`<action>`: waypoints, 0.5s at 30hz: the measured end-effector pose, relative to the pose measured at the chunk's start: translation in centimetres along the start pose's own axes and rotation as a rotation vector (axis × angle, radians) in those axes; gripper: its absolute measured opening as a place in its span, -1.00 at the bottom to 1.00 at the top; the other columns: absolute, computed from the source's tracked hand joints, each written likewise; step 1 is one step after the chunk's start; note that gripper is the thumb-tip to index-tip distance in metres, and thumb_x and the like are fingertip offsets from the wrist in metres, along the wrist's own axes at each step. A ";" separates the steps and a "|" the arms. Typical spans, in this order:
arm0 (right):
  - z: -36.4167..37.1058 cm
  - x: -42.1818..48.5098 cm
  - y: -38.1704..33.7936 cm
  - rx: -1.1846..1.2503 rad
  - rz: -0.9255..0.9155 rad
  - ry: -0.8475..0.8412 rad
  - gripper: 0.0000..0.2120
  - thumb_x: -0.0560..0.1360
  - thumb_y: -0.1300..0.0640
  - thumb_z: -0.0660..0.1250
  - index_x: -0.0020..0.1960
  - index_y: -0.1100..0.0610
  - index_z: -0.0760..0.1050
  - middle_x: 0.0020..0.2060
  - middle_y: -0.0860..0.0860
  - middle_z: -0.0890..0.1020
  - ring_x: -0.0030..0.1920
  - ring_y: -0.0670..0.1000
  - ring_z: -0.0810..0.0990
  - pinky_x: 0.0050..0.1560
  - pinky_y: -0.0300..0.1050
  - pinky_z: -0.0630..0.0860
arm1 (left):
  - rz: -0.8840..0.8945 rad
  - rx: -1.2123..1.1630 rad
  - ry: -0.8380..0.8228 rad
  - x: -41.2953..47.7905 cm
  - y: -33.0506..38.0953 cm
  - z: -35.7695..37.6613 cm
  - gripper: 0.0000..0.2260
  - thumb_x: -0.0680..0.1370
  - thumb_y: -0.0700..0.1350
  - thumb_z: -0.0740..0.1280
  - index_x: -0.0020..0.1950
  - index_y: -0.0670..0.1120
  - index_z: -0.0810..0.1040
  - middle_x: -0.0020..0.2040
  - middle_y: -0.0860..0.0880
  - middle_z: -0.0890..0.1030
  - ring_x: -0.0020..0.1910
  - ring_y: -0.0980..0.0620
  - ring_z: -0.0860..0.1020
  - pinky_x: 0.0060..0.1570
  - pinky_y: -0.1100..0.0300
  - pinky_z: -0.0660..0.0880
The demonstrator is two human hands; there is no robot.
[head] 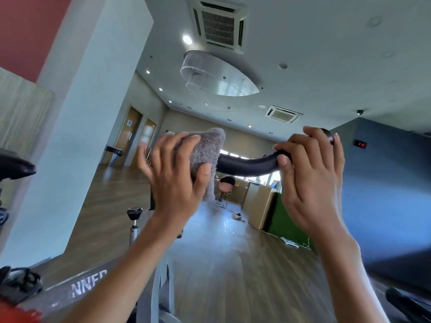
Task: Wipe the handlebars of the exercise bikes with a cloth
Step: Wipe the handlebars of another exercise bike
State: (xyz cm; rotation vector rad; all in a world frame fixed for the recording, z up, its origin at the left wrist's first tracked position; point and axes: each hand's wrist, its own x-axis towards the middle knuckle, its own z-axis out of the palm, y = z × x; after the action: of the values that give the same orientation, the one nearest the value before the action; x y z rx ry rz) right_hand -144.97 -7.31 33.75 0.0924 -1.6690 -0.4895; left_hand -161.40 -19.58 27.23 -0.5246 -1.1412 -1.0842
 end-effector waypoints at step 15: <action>0.9 -1.3 -0.4 0.055 0.068 0.019 -0.64 0.64 0.13 0.05 0.36 0.17 0.43 0.51 0.14 0.26 0.57 0.13 -0.01 0.53 0.21 0.01 | 0.077 -0.096 0.097 -2.2 1.5 2.3 -0.61 0.66 0.08 -0.01 0.37 -0.13 0.26 0.40 -0.17 0.27 0.47 -0.15 0.22 0.46 -0.12 -0.02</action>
State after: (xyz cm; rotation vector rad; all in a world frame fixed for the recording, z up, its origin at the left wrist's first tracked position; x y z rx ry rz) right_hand -145.73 -6.97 32.38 0.0803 -1.6618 -0.3906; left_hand -161.17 -16.18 26.32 -0.5798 -0.9803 -1.0896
